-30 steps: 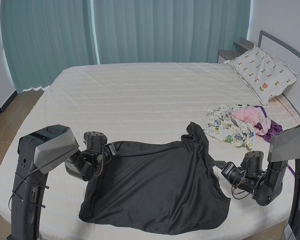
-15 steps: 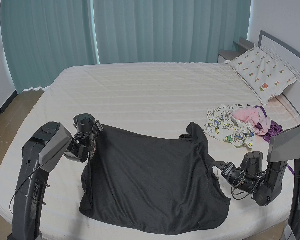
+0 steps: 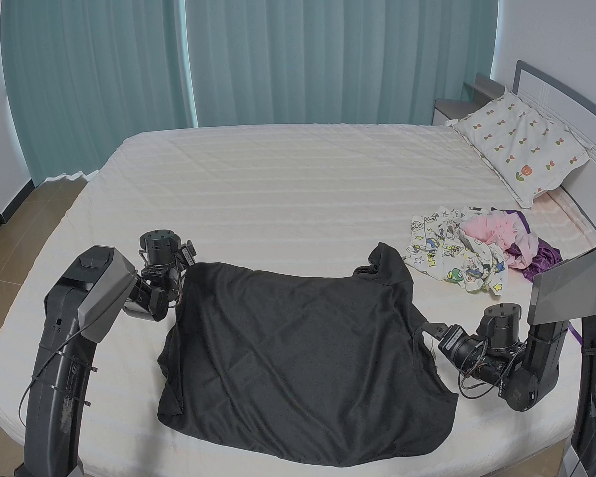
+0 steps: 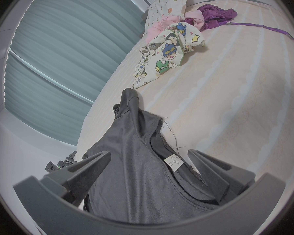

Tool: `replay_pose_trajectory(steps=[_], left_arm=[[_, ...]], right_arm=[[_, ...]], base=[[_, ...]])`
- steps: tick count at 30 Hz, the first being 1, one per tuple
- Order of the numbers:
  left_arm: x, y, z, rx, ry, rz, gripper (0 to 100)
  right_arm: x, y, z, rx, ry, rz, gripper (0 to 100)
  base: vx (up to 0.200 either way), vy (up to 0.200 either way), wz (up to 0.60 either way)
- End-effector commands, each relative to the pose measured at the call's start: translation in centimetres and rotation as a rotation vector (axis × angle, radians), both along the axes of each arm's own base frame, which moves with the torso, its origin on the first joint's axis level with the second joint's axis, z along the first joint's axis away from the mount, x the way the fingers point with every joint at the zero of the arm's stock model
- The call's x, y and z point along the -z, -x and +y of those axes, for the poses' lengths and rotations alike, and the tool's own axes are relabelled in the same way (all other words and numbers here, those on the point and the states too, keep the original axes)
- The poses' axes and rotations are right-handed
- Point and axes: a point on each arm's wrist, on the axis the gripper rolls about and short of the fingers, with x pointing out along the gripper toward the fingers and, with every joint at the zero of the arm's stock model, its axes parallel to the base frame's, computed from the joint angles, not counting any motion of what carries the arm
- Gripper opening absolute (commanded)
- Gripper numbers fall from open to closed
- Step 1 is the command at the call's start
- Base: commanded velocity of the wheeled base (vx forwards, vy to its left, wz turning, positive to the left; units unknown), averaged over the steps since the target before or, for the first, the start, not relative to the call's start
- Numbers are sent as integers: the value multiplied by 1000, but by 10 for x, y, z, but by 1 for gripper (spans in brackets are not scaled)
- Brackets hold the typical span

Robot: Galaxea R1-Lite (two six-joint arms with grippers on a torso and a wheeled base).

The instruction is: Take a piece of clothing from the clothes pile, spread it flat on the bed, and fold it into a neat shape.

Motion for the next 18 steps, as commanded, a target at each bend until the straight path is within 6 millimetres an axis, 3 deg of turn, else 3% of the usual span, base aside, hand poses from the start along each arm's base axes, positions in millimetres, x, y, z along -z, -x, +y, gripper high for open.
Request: replay_pose_trajectory(steps=[1,5,8,9,12,16,17,18], left_arm=[[-17,6,10,-26,28,-13,100],[-33,33,13,-37,98,31,100],[-46,72,10,16,186,81,100],[-47,74,10,19,190,84,100],[-55,129,4,94,277,140,100],[-52,172,-6,137,317,191,100],[-52,172,-6,137,317,191,100],[-49,194,-12,156,330,205,100]], right_arm=[[0,0,-1,3,0,2,100],[0,0,-1,4,0,2,100],[1,0,-1,4,1,3,100],[1,0,-1,4,1,3,100],[0,0,-1,4,0,0,100],[1,2,0,-2,1,8,100],[1,2,0,-2,1,8,100],[1,2,0,-2,1,8,100]], base=[[0,0,0],[0,0,0],[0,0,0],[0,0,0],[0,0,0],[0,0,0],[0,0,0],[0,0,0]])
